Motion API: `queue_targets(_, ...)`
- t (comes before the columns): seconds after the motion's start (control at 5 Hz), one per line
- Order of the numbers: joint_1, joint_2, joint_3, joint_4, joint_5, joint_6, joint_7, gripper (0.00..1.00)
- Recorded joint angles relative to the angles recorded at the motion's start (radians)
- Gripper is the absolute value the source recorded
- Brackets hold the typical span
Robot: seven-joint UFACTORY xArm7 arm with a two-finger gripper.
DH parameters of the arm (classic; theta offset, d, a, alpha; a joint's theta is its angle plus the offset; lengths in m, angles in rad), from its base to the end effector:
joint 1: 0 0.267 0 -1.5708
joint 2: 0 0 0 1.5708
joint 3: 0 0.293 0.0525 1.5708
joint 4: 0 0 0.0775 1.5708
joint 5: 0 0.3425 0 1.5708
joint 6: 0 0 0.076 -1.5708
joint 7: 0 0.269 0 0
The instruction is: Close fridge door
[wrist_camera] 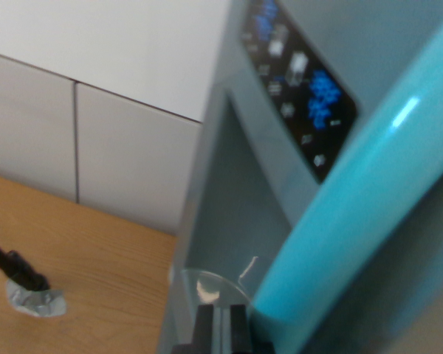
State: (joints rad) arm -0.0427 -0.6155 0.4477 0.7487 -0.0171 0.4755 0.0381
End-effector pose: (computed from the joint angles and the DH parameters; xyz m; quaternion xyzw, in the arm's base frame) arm 0.4512 0.1914 0.4040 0.8868 0.1881 0.4196 0.0454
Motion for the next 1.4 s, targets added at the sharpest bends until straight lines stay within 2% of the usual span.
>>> queue_targets(0.2, -0.0091, 0.045, -0.024, 0.022, 0.0000, -0.004, 0.000, 1.00)
queue_targets(0.4, -0.0091, 0.045, -0.024, 0.022, 0.0000, -0.004, 0.000, 1.00)
queue_targets(0.6, -0.0158, 0.058, -0.066, 0.022, 0.0000, -0.004, 0.000, 1.00)
queue_targets(0.8, -0.0158, 0.058, -0.066, 0.022, 0.0000, -0.004, 0.000, 1.00)
queue_targets(1.0, -0.0203, 0.075, -0.106, 0.023, 0.0000, -0.004, 0.000, 1.00)
queue_targets(1.2, -0.0203, 0.075, -0.106, 0.023, 0.0000, -0.004, 0.000, 1.00)
queue_targets(1.4, -0.0203, 0.116, -0.137, 0.046, 0.0000, -0.005, 0.000, 1.00)
